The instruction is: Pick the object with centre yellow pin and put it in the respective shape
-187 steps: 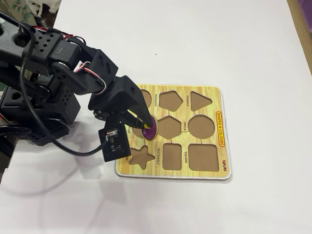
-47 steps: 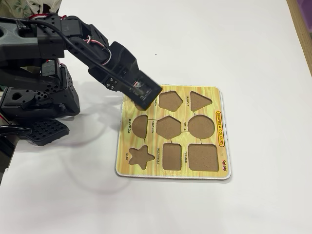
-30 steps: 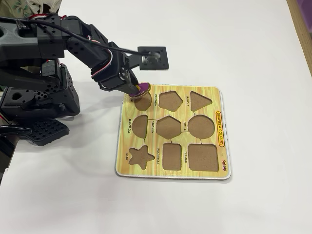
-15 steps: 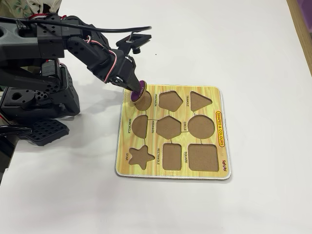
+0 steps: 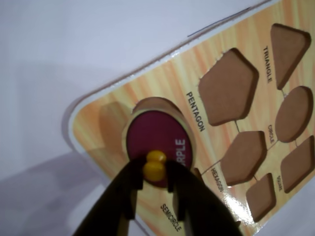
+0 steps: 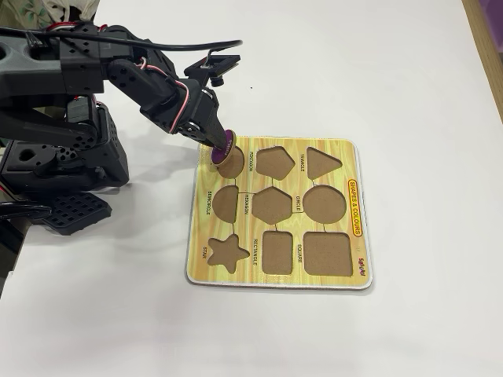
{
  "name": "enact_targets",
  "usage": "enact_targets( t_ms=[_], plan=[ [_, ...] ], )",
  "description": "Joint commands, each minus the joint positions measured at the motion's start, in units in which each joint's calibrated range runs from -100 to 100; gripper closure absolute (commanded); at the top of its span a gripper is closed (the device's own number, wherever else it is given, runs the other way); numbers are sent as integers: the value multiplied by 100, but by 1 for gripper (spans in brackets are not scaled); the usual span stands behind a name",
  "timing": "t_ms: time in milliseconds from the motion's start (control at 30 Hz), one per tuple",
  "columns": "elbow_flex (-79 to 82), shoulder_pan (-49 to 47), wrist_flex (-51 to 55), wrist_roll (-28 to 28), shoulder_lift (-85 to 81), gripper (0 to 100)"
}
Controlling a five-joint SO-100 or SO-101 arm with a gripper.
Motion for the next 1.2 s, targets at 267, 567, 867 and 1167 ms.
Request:
enact_targets(
  t_ms=[267, 567, 867, 1167],
  plan=[
    [-234, 42, -76, -34, 913, 99],
    [-216, 316, -422, 8, 905, 99],
    [-225, 892, -500, 18, 947, 99],
    [-243, 784, -975, 18, 905, 99]
  ],
)
